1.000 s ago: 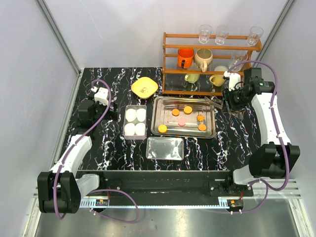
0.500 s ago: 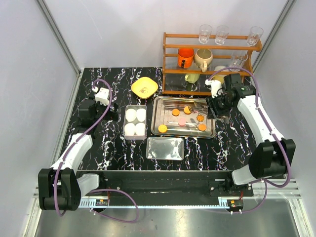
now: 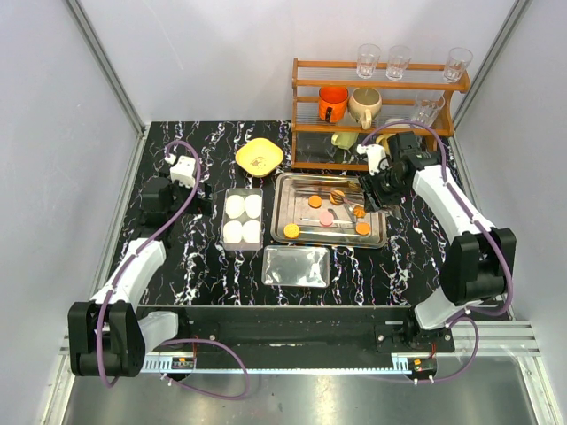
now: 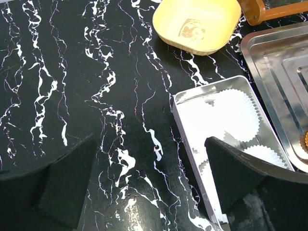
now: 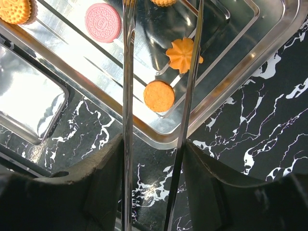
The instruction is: Pack the cookies
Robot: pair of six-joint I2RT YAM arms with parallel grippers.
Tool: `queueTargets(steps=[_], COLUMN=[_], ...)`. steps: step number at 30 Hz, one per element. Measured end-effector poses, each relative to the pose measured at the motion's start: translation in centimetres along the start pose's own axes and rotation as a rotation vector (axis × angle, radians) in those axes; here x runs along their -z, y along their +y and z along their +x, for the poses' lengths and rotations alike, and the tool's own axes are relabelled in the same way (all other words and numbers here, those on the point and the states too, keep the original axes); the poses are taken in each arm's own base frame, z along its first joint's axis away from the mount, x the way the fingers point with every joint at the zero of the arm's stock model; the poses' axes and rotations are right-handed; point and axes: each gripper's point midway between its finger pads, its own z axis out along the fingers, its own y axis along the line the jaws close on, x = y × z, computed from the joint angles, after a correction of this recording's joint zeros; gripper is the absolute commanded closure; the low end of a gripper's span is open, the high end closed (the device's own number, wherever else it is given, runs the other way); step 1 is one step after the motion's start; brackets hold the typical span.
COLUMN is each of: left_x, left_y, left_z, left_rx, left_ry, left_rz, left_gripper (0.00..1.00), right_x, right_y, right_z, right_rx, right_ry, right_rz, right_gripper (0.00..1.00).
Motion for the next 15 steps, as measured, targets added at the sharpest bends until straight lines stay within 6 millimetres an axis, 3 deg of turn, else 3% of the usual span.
queueTargets(steps=[15], left_x=[-0.3], left_y=[0.1], left_z=[0.4], left_rx=[0.004], left_ry=[0.015], left_rz=[0.0], left_gripper=[0.01], right_x=[-2.5], right_y=[-0.9], right_z=[0.5], right_rx=[-0.011], right_ry=[0.047], right_rz=[0.001], right_gripper=[0.45])
